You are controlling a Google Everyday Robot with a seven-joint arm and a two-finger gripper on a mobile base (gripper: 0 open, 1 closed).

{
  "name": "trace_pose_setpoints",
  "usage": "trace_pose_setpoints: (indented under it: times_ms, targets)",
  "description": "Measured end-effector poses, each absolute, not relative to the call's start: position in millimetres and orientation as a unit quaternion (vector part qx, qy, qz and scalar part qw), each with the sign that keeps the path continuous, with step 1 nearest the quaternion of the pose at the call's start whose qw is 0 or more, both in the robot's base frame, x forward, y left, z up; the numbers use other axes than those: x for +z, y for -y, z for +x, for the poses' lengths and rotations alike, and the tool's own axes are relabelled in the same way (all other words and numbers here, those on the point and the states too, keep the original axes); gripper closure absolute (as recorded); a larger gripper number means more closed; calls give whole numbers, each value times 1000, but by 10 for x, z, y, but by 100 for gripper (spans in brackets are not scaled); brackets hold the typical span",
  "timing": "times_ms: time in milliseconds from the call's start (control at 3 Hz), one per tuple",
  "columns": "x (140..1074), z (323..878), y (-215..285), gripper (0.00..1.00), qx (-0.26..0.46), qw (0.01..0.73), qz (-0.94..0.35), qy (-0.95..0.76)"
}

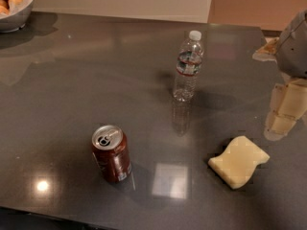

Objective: Move sponge near water bottle

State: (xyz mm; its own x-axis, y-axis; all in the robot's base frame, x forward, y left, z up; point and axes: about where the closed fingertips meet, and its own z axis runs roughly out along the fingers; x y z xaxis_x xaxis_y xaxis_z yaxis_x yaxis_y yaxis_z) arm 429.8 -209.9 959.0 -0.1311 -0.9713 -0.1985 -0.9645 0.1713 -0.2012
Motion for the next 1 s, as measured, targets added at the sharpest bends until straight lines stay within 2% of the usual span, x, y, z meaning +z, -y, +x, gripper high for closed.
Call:
trace_pose_setpoints:
  times_ms: [1000]
  targets:
    - [8796,3872,2027,0,55,106,-744,-657]
